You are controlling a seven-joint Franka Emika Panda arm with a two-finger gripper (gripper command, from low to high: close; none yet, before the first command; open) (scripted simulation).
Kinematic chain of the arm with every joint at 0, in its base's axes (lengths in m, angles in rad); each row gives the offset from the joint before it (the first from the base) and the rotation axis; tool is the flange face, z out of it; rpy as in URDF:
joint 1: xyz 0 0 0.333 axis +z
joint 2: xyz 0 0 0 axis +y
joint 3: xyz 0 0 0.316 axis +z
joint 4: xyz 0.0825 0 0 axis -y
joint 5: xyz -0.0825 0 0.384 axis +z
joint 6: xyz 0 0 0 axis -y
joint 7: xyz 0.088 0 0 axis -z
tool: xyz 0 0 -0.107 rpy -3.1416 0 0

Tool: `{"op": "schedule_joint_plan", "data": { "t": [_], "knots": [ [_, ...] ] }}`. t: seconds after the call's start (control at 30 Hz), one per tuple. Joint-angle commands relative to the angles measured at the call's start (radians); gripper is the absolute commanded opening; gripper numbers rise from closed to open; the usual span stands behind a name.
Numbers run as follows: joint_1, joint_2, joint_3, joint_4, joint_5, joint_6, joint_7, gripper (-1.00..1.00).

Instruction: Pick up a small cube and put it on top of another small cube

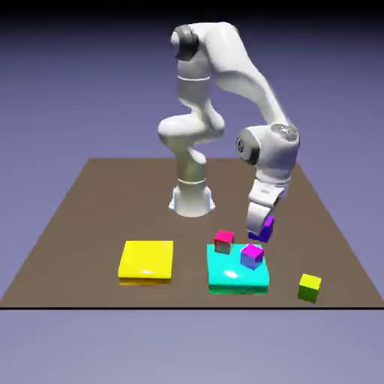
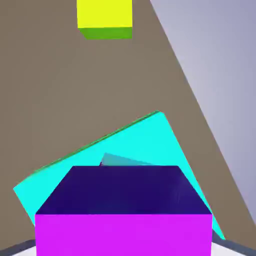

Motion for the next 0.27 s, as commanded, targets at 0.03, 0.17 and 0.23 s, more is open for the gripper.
{"op": "schedule_joint_plan", "data": {
  "t": [0.03, 0.17, 0.23],
  "knots": [
    [0.010, 0.061, -0.007, -0.026, -0.014, 0.088, 0.010, -1.00],
    [0.008, 0.129, -0.012, -0.054, -0.025, 0.183, 0.019, 1.00],
    [0.009, 0.098, -0.010, -0.041, -0.020, 0.140, 0.015, 1.00]
  ]
}}
